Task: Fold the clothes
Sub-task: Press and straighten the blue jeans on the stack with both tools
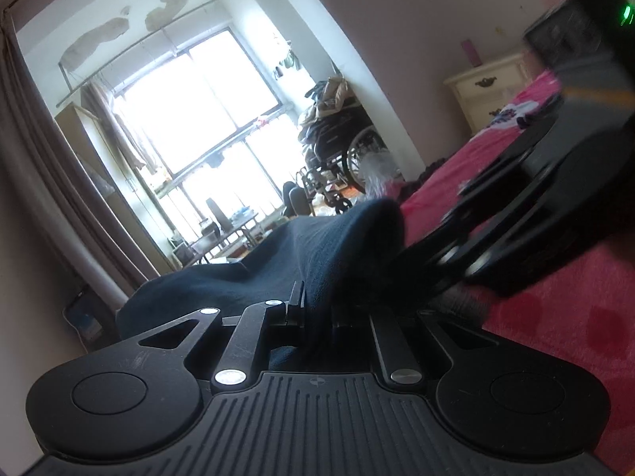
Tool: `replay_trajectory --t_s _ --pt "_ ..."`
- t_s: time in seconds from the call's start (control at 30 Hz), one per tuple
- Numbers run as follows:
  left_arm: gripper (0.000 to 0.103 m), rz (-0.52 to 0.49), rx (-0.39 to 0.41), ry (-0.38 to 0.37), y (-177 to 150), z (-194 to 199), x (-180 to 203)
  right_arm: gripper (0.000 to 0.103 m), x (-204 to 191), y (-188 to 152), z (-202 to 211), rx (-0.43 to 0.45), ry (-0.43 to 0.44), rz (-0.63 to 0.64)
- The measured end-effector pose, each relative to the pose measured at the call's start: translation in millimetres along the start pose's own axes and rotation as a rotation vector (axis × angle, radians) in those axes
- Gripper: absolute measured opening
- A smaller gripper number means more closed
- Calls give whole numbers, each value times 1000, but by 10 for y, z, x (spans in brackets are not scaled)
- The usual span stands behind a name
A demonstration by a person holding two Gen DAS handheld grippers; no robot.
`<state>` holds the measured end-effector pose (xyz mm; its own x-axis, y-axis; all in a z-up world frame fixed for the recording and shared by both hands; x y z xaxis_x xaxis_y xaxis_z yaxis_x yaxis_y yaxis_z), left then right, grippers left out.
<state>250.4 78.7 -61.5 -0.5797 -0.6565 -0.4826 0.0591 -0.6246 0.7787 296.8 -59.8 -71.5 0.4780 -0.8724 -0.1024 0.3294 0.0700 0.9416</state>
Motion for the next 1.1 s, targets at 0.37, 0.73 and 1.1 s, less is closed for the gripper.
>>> replay_trajectory --t_s 0.37,0.73,1.1 --pt "12 -10 -5 36 -25 82 -29 30 9 -38 2 -32 -17 -59" --pt "37 145 -89 40 -167 407 -350 30 -277 -8 -149 64 -124 183" --pt "44 751 86 -37 128 348 -1056 31 -646 -217 -190 165 -265 524"
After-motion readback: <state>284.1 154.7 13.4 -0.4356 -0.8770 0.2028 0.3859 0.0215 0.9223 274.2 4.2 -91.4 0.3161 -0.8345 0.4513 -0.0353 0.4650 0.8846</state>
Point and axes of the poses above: each gripper's, at about its wrist camera, not at the fingertips, and z roughly against the way its jaws point, x to its right, y to its top, the point moved 3 cm from there along -z, roughly the way its jaws point, and after that the axes turned 12 degrees about -y, right-handed, at the moved point
